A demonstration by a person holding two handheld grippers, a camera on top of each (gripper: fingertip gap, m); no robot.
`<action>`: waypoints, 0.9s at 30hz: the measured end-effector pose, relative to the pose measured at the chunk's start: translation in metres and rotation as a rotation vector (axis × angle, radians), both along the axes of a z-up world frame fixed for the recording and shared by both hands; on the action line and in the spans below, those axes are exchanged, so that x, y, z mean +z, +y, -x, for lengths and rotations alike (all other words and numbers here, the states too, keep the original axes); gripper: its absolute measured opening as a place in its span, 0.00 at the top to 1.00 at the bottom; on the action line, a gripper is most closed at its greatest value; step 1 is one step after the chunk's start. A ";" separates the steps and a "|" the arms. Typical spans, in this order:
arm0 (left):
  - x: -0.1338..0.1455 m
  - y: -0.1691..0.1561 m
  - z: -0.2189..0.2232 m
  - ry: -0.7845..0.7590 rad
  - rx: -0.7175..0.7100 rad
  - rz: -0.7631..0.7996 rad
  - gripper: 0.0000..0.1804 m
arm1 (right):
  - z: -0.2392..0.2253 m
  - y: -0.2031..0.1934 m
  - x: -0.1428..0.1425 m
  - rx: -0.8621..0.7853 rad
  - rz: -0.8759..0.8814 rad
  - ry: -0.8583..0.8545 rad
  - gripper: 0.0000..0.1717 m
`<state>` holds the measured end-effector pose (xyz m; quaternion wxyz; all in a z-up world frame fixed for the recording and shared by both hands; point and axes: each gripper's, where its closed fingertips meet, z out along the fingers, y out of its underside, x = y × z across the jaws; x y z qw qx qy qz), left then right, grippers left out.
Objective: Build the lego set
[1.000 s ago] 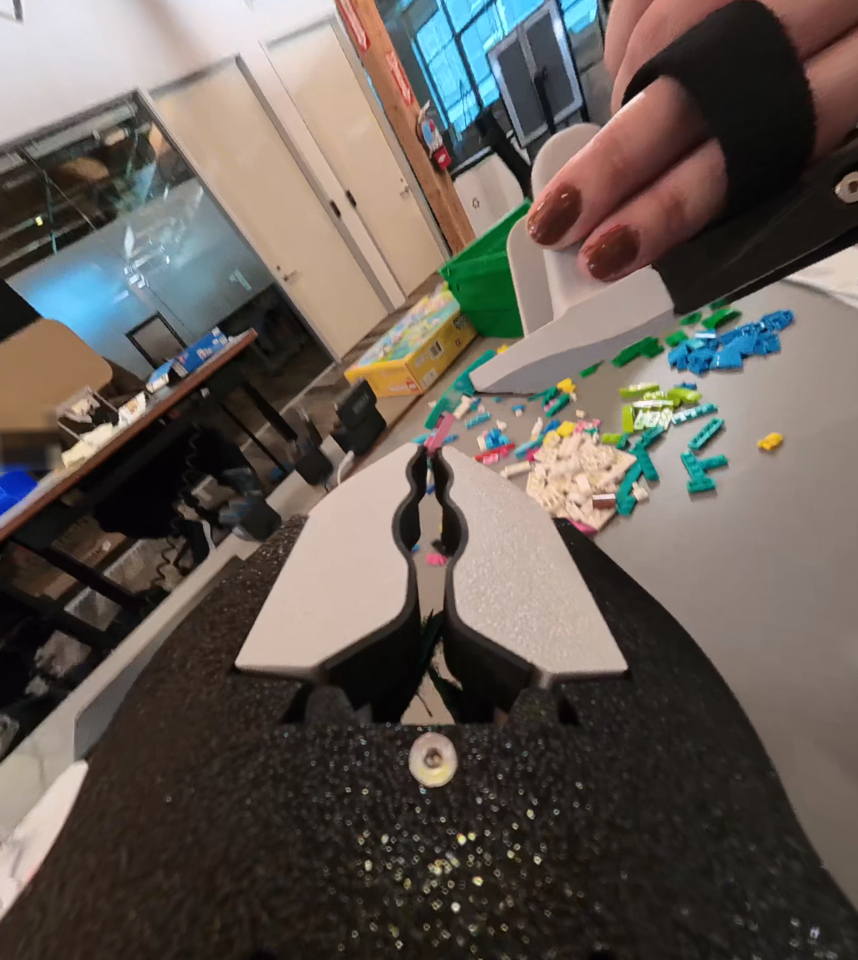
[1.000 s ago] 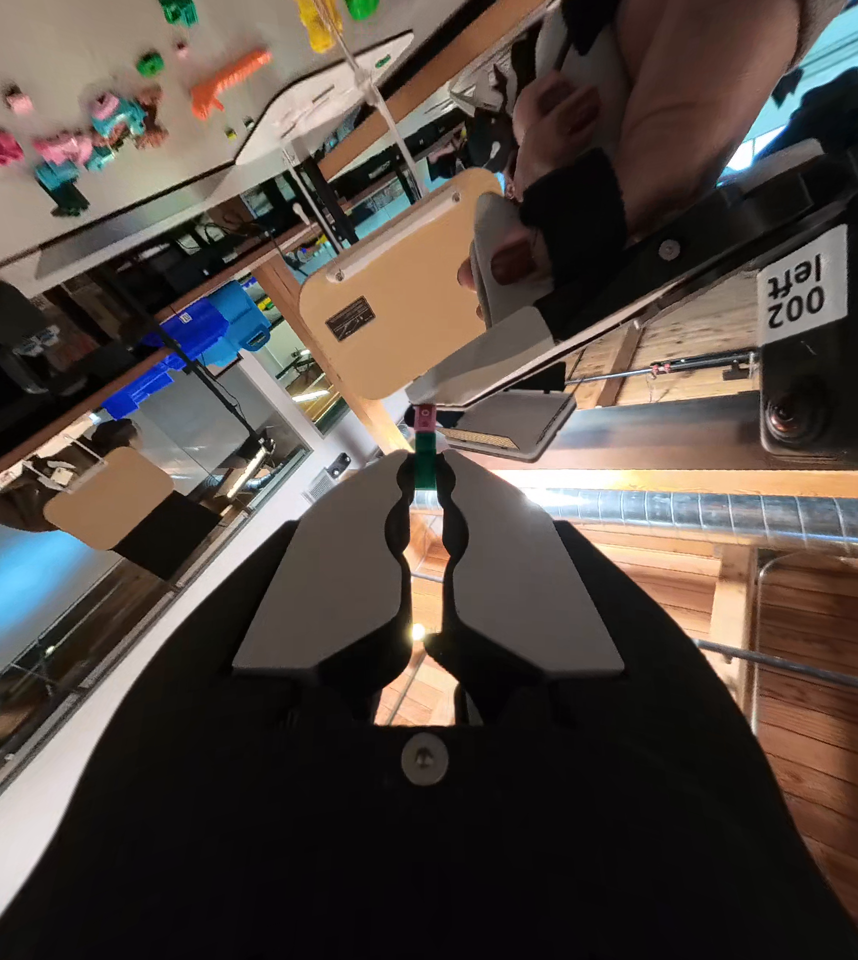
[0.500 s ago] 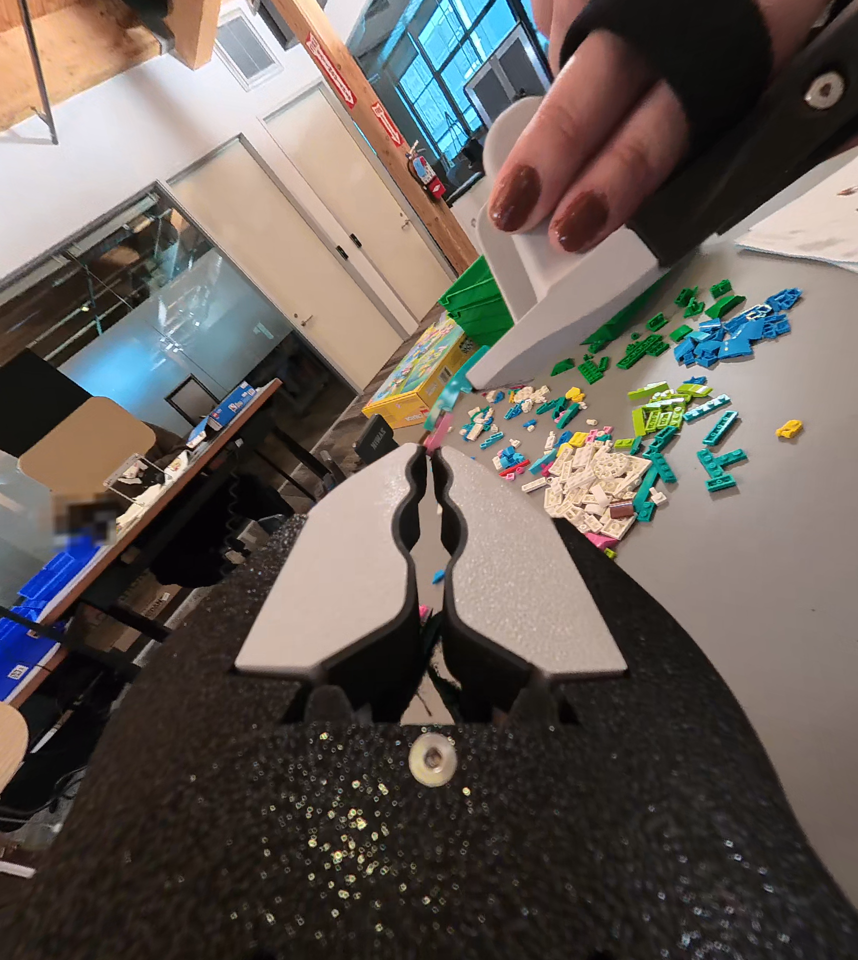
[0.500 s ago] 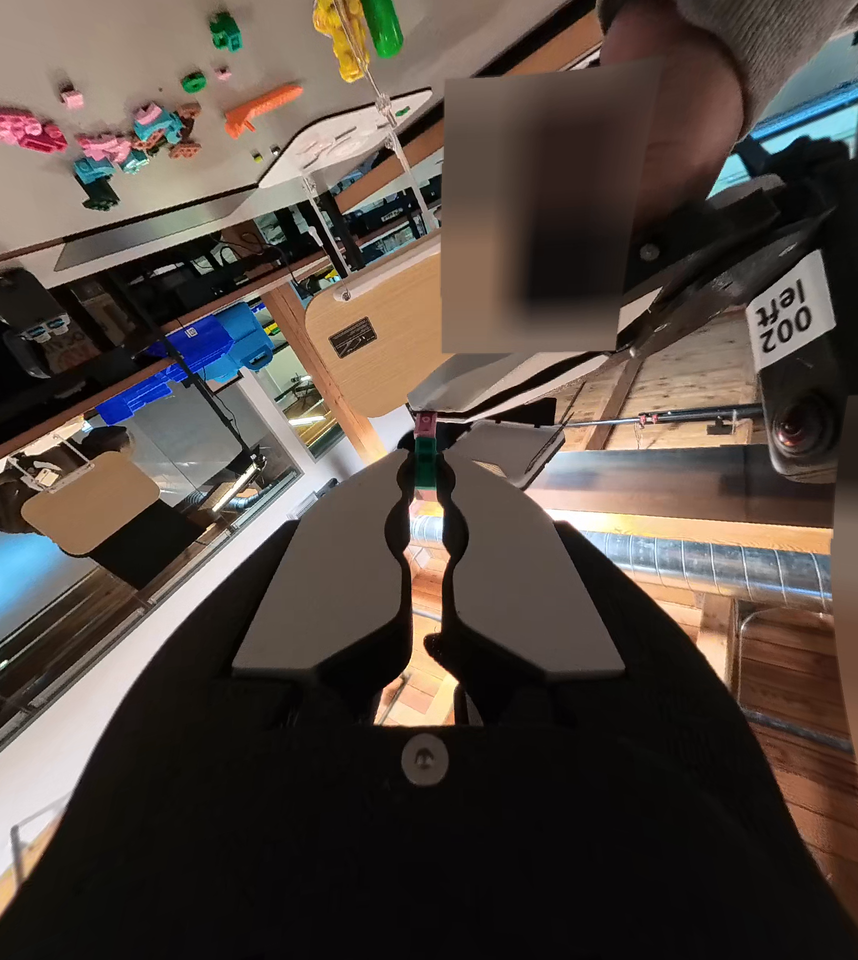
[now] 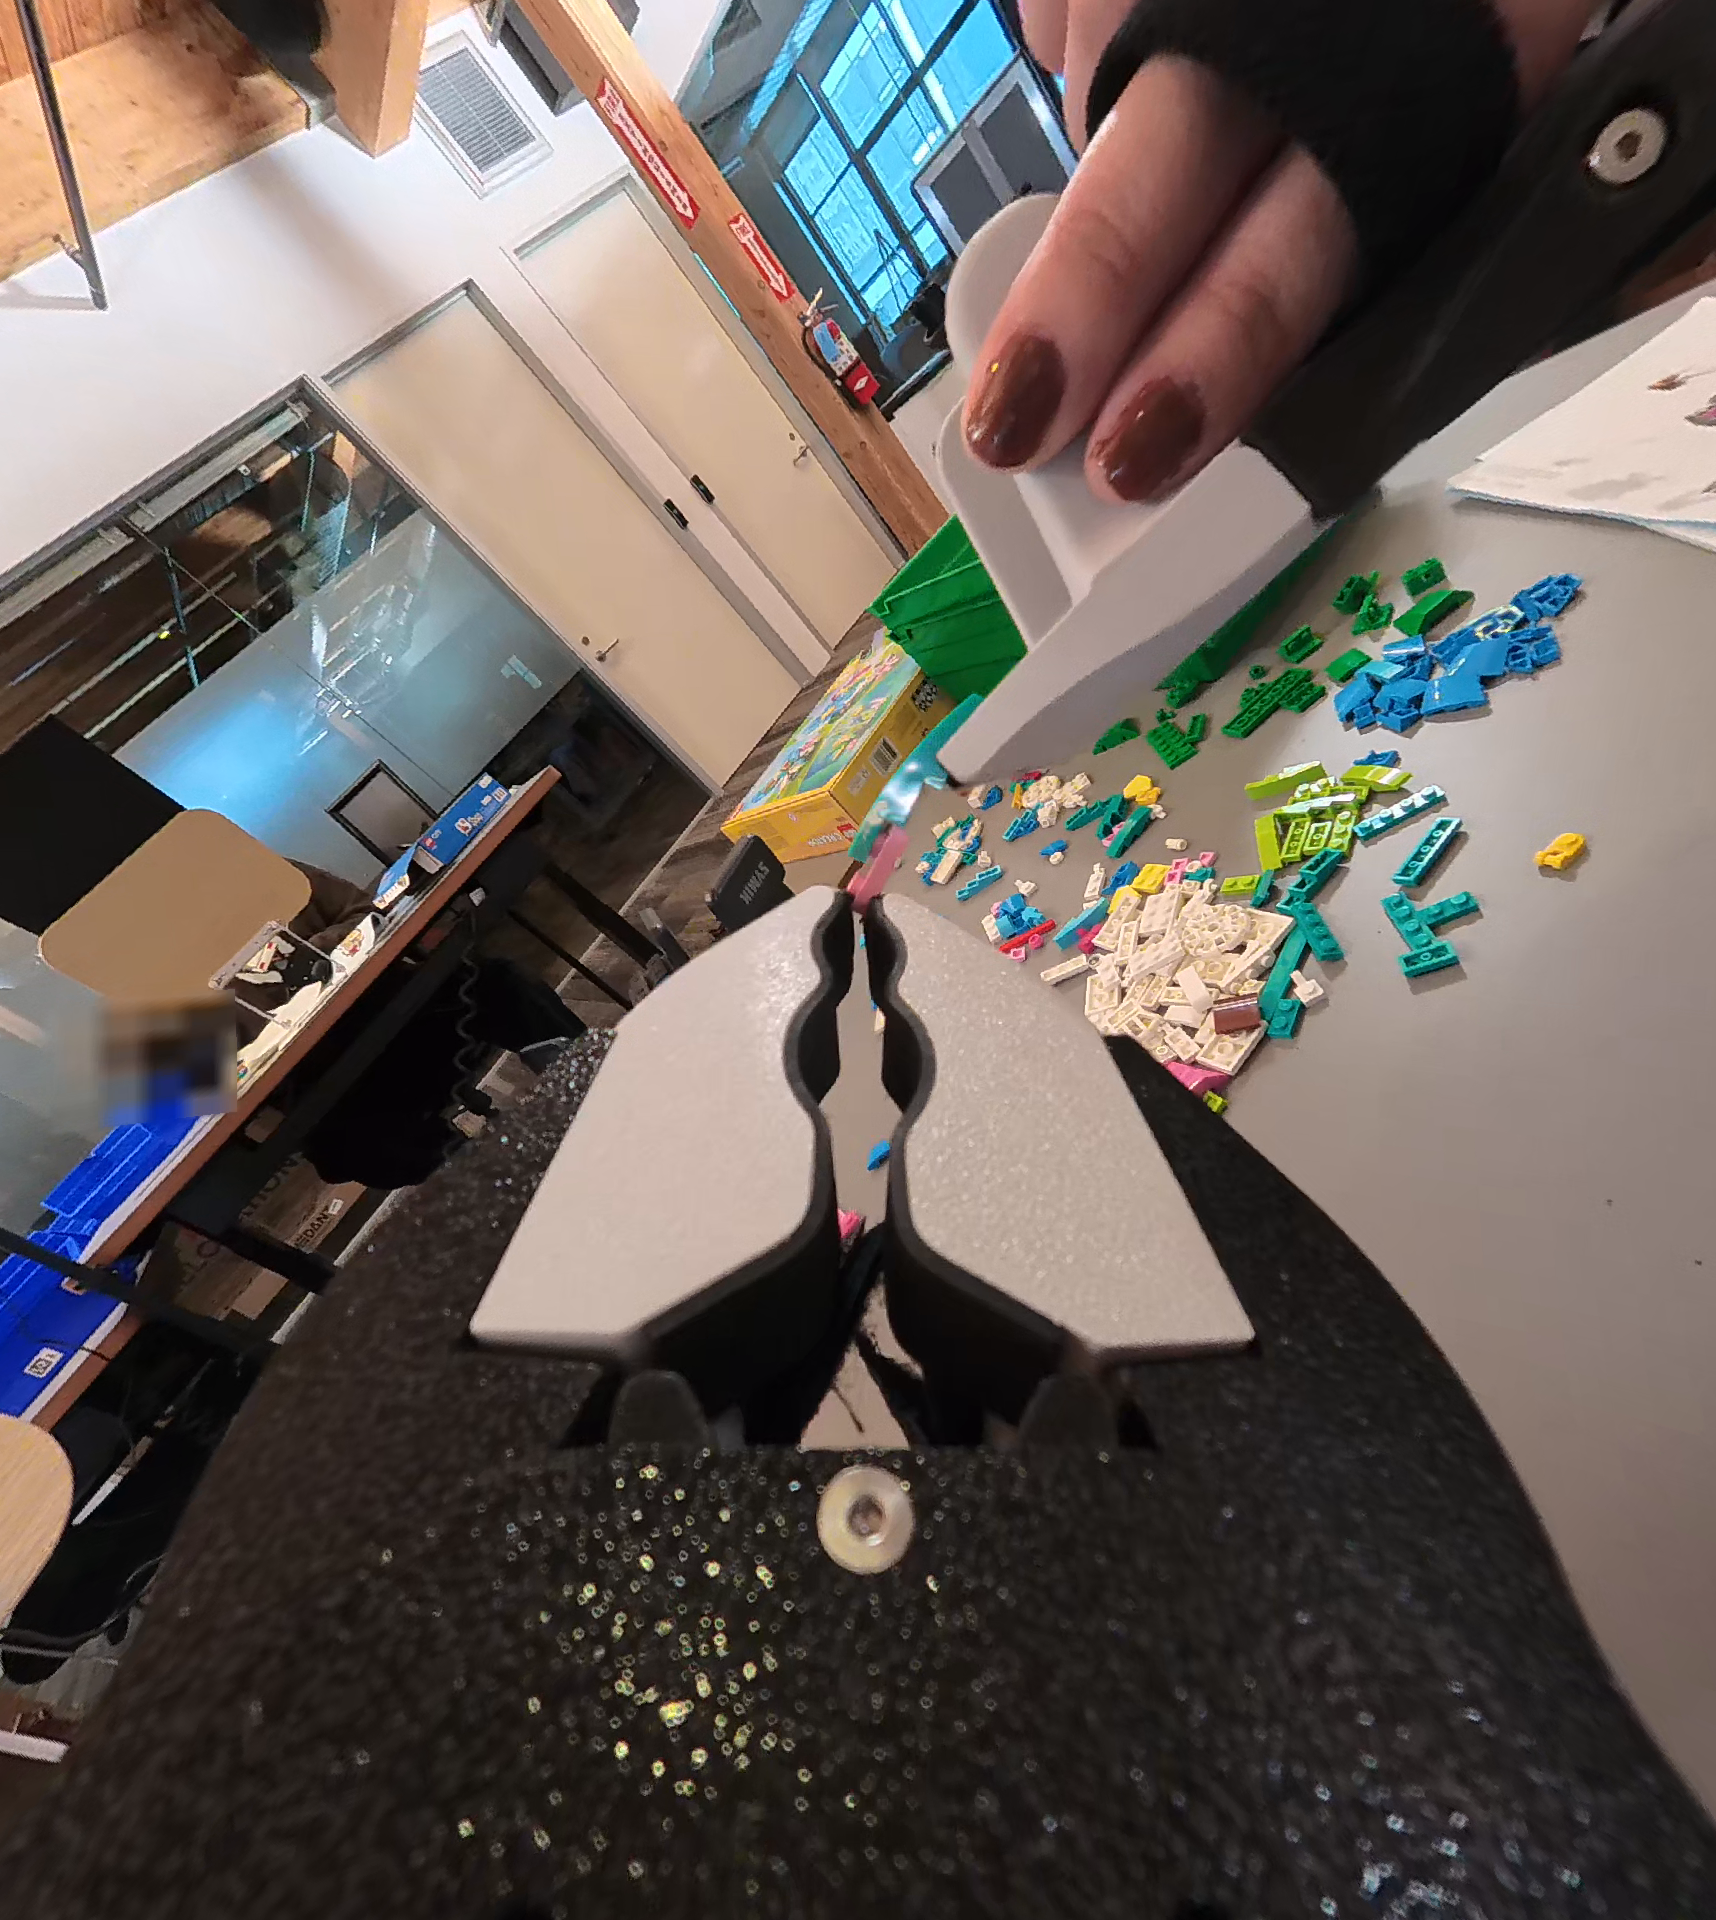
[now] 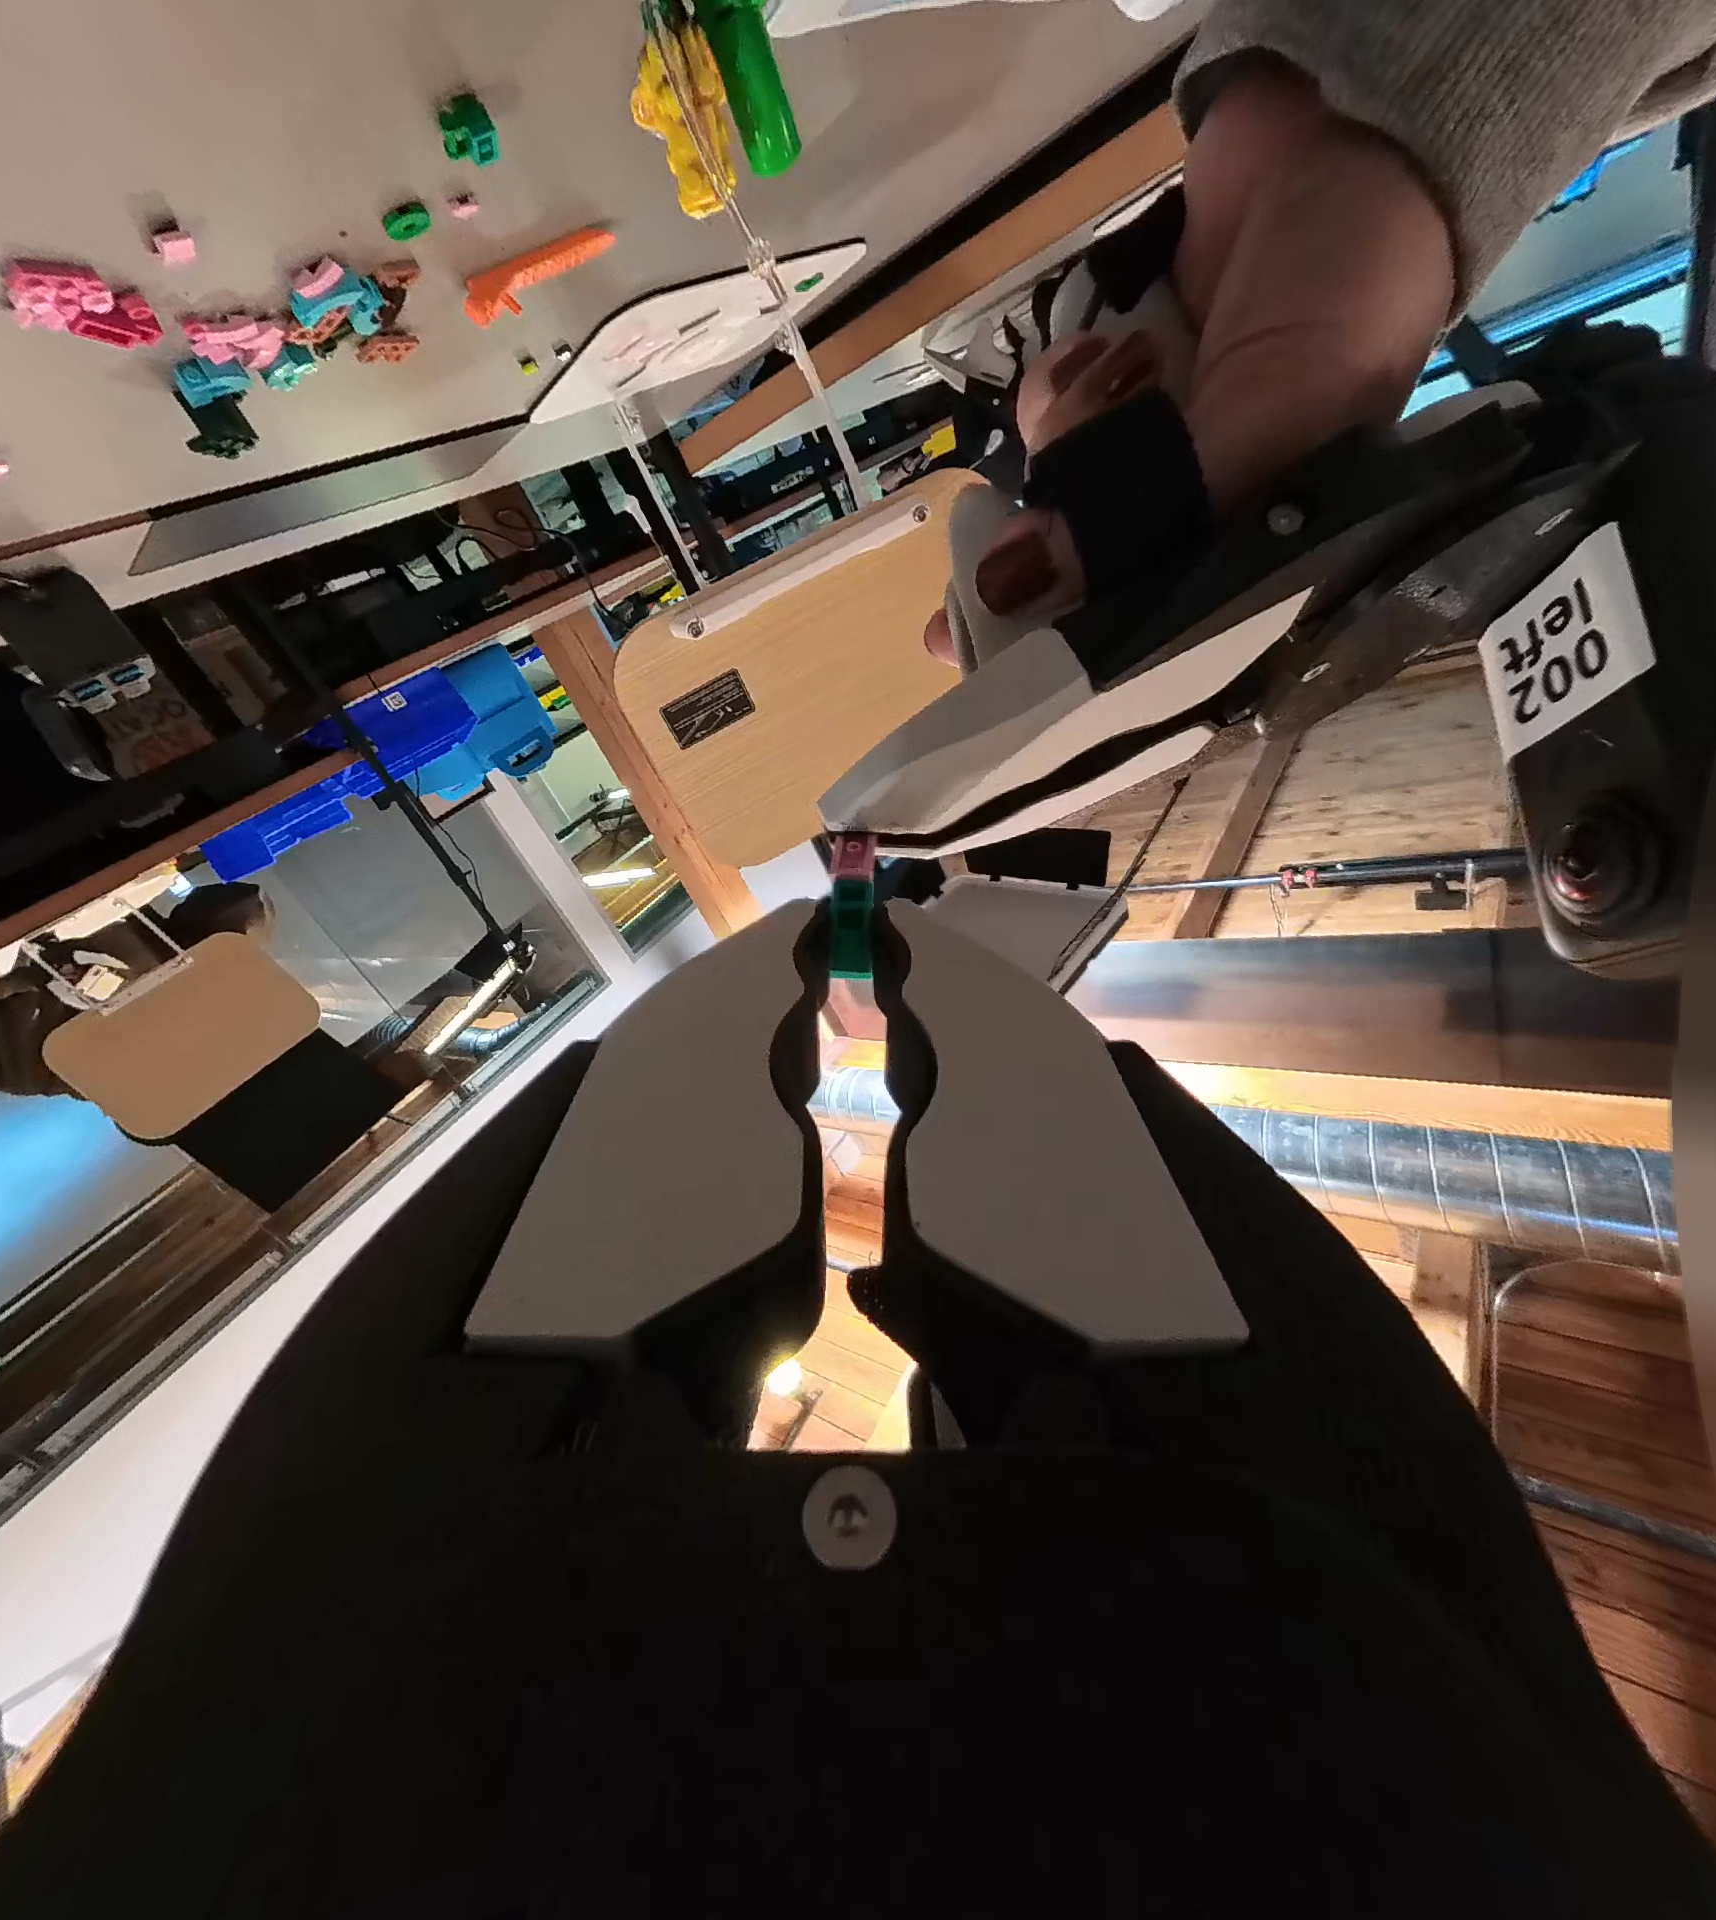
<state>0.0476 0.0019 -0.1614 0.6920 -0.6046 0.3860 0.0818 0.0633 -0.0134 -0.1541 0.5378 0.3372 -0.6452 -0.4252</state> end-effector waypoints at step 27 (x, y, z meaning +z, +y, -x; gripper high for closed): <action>0.000 0.001 -0.001 0.006 0.015 -0.037 0.99 | 0.002 0.003 0.002 -0.031 0.020 0.033 0.97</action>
